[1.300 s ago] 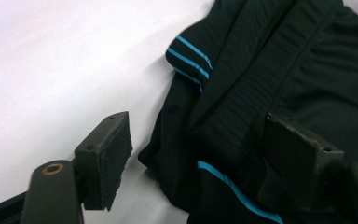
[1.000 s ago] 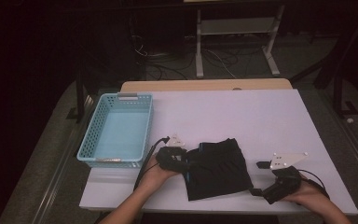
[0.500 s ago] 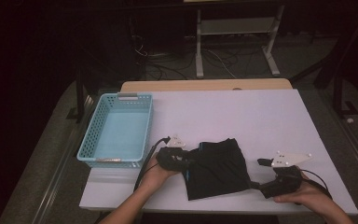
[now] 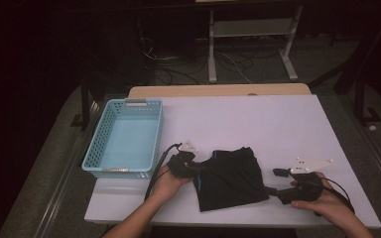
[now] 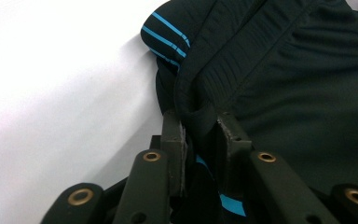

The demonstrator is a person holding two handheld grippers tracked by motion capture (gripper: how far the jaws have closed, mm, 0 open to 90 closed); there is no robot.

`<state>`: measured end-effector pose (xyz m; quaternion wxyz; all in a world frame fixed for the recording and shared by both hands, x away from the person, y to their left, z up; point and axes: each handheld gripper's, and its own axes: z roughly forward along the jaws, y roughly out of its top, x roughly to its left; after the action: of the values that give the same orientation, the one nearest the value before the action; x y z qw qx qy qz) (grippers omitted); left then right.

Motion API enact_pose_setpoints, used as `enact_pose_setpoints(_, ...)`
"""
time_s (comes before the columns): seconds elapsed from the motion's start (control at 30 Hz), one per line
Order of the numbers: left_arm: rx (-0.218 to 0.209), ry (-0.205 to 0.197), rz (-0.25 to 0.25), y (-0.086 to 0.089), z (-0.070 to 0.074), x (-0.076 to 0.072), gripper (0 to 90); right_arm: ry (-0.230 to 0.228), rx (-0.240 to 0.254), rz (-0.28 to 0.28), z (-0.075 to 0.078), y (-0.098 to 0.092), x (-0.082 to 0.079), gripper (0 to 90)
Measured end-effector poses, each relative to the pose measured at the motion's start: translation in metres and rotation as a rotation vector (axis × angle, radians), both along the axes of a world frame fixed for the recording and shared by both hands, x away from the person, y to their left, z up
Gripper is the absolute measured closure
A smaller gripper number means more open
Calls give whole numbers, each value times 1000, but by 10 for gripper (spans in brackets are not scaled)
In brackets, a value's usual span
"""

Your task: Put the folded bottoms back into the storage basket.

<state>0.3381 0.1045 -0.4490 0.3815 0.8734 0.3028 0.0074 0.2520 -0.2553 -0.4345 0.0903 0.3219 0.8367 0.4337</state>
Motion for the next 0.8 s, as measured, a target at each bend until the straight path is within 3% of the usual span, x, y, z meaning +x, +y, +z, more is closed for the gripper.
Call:
enact_pose_setpoints(0.23,11,2,-10,-1,2,3,777,7,-10,-29,1,0,1,261)
enact_pose_setpoints(0.27,8,0,-10,-1,1,2,776,32,-6,-21,1,-1,0,268)
enact_pose_setpoints(0.33,6,-2,-10,-1,1,2,775,33,-8,-21,1,-1,-1,282)
enact_pose_setpoints(0.37,5,-3,-12,-1,1,2,775,41,-3,-12,0,-2,-2,305)
enact_pose_setpoints(0.4,-2,2,-14,0,0,3,773,81,7,23,-3,-4,-5,343)
enact_pose_setpoints(0.43,-6,4,-14,0,0,3,773,97,-8,23,-5,-5,-6,347)
enact_pose_setpoints(0.53,-9,6,-15,1,-1,3,772,106,-35,52,-9,-5,-9,423)
enact_pose_setpoints(0.63,-1,-2,-16,0,0,2,771,97,-36,68,-10,-4,-9,457)
enact_pose_setpoints(0.8,-7,-3,-16,1,-1,2,771,122,-22,102,-13,-2,-9,499)
